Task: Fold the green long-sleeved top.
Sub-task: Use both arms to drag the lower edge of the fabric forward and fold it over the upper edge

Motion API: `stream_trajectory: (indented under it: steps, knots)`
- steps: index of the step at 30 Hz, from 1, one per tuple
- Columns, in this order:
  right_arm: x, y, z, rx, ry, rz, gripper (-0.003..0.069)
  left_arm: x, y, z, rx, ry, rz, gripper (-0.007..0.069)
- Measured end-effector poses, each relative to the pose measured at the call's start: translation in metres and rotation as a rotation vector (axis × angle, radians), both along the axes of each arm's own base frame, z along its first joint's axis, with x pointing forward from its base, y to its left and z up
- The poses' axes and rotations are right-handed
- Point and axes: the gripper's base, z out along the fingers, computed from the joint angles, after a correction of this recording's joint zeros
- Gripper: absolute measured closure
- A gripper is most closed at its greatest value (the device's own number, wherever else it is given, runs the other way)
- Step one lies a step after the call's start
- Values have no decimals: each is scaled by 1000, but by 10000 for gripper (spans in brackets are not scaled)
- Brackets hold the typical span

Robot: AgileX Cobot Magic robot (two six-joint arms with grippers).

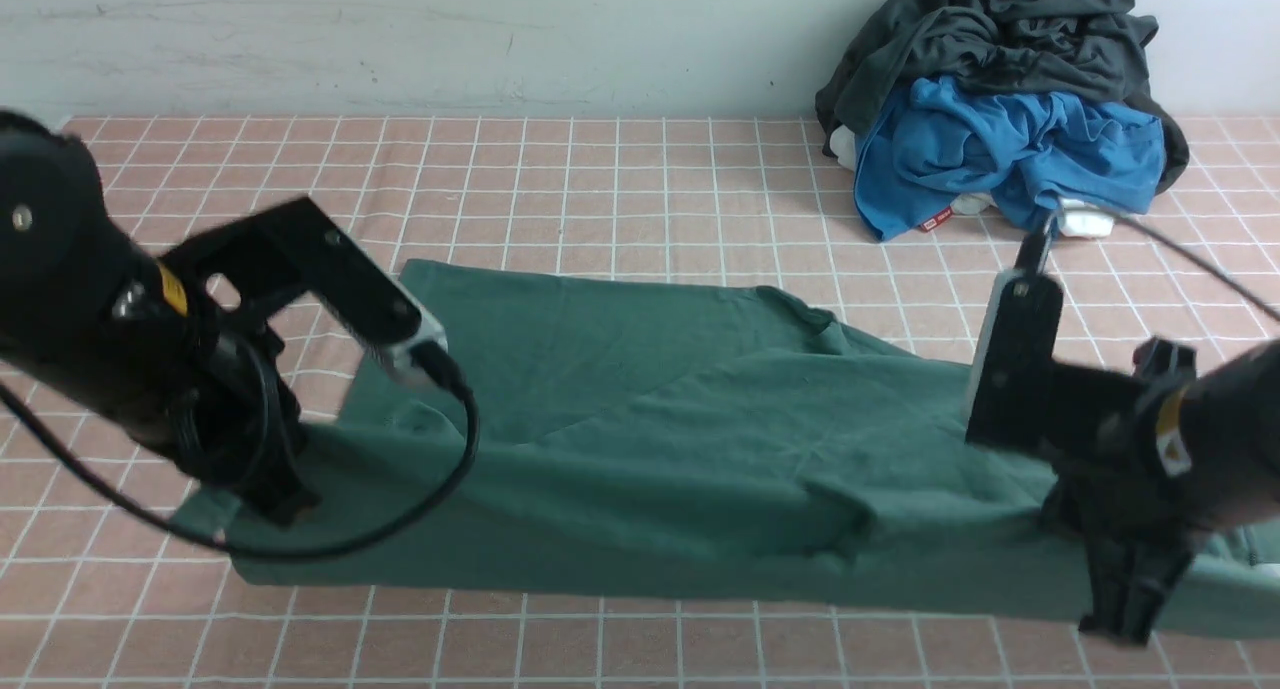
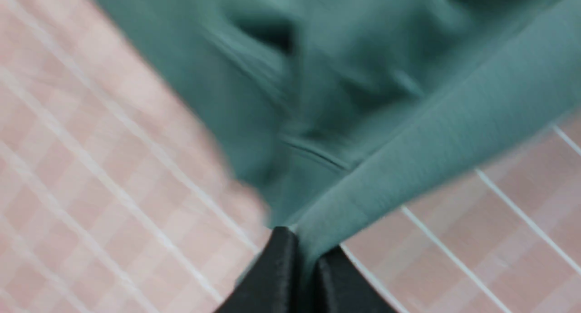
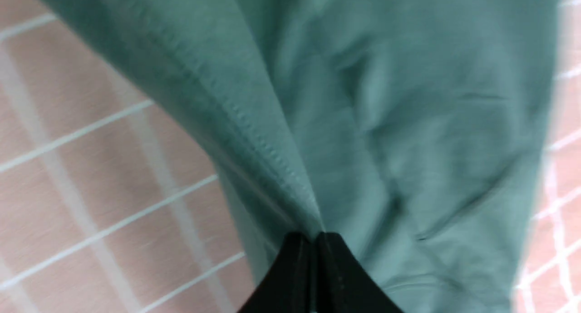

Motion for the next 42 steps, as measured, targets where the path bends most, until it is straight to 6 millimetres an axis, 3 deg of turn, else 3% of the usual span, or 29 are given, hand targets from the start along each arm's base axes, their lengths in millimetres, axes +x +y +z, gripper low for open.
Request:
stream_trajectory:
  steps: [5,8,14,21,26,32,36,38,42]
  knots:
    - [48,-18,23,94,-58,-92,659,61,2,13,25,-44,-21,607]
    - [80,-27,21,127,-43,-138,659,99,-4,5,32,-43,-30,607]
    - [131,-37,-7,143,22,-210,659,163,-14,-19,77,-61,-50,607]
    - [177,-38,-41,167,16,-269,659,214,-18,-63,90,-126,-47,598]
    - [202,-36,-61,193,-42,-330,636,233,-7,-89,72,-170,8,524]
    - [212,-42,-69,257,-93,-476,464,247,14,-94,21,-260,123,319]
    - [209,-44,-63,297,-87,-590,377,246,21,-87,-28,-262,220,221]
    - [200,-47,-48,314,-57,-669,344,239,21,-78,-71,-217,303,168]
    - [182,-51,-24,289,-1,-726,337,214,12,-63,-99,-26,387,179]
